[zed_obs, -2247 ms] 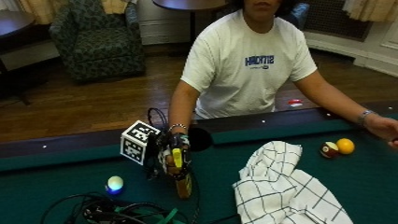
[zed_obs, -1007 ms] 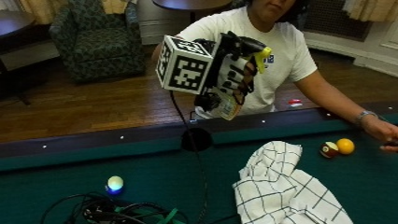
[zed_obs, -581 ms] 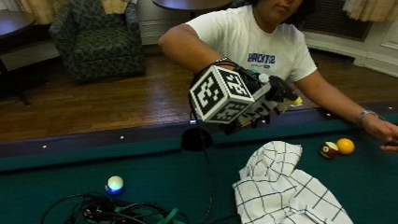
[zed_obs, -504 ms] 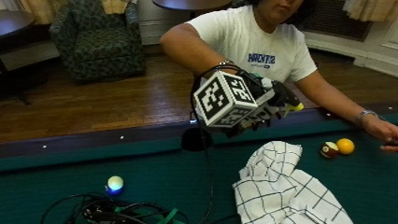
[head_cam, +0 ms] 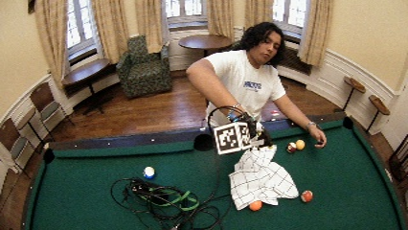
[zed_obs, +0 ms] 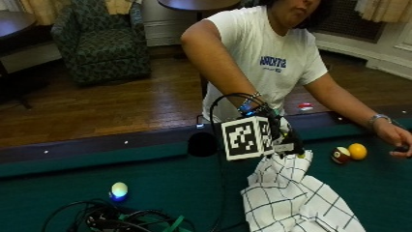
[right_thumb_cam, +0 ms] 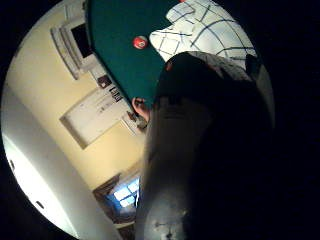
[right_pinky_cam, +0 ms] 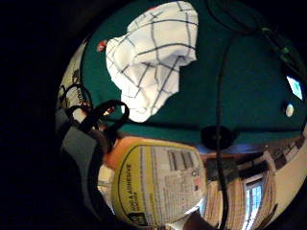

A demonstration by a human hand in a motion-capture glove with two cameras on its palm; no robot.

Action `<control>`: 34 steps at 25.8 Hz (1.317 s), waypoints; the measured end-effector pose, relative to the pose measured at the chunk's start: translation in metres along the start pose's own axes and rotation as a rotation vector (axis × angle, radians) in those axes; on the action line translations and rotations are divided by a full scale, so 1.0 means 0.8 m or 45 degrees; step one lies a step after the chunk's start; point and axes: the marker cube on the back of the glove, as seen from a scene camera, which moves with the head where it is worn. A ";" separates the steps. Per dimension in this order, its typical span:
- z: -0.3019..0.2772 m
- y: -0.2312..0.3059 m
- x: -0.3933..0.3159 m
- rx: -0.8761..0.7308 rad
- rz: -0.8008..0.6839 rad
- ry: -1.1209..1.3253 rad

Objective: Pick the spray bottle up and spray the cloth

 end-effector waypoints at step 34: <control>0.060 -0.050 0.066 -0.224 0.343 0.361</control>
